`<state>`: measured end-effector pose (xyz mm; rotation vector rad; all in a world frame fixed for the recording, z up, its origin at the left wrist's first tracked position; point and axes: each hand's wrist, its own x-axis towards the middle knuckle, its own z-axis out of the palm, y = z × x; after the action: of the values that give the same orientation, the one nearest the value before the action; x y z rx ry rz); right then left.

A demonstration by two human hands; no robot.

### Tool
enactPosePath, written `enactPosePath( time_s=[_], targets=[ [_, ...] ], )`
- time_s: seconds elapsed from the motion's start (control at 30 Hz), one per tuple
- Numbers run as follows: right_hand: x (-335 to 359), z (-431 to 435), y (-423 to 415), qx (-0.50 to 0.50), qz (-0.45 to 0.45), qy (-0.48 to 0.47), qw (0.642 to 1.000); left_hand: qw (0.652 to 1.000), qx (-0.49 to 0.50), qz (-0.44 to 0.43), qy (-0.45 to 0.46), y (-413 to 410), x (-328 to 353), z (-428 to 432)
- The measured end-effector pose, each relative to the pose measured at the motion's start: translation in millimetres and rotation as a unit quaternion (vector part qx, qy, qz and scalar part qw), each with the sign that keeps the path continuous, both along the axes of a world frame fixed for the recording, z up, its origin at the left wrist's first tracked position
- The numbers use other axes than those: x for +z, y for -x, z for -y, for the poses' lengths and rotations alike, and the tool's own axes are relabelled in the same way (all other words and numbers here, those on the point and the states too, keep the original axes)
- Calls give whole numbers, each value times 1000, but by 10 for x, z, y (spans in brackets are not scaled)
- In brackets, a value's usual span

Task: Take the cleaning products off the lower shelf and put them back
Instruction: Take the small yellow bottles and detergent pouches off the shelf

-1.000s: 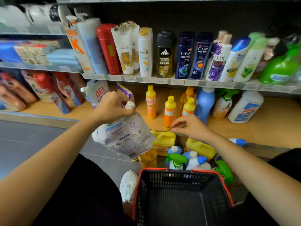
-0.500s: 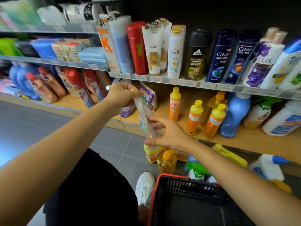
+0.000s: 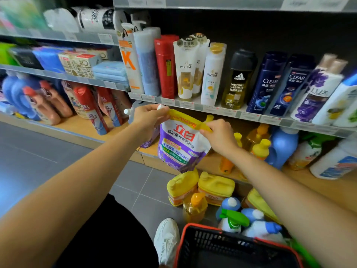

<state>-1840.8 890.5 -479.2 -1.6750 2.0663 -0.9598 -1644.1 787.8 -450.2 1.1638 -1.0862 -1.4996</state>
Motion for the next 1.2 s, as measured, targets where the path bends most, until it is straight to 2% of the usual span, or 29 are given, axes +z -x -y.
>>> enactPosePath(
  time_s=[0.2, 0.37, 0.57, 0.67, 0.8, 0.9, 1.03, 1.13, 1.2],
  targets=[
    [79, 347, 103, 16, -25, -32, 999, 999, -11, -31, -21, 66, -294, 455],
    [-243, 397, 92, 6, -56, -84, 995, 998, -18, -40, -44, 197, -774, 535],
    [-638, 314, 108, -66, 12, -39, 997, 996, -82, 39, -21, 155, -1277, 654],
    [-777, 301, 134, -133, 22, -34, 990, 988, -47, 145, -11, 166, -1466, 771],
    [-923, 352, 157, -247, 119, -19, 961, 968, -2, 247, 49, 205, -1667, 901],
    [-1015, 391, 145, -284, 125, 2, 951, 970, -1, 233, 71, 258, -1642, 1009],
    [-1079, 415, 175, -331, 153, 25, 931, 984, 0, 176, 0, 461, -1492, 1125],
    [-1081, 432, 170, -334, 167, 22, 927, 980, 32, 191, -39, 586, -1441, 1196],
    [-1067, 447, 147, -318, 164, 12, 934, 975, 42, 219, -25, 611, -1461, 1194]
  ],
)
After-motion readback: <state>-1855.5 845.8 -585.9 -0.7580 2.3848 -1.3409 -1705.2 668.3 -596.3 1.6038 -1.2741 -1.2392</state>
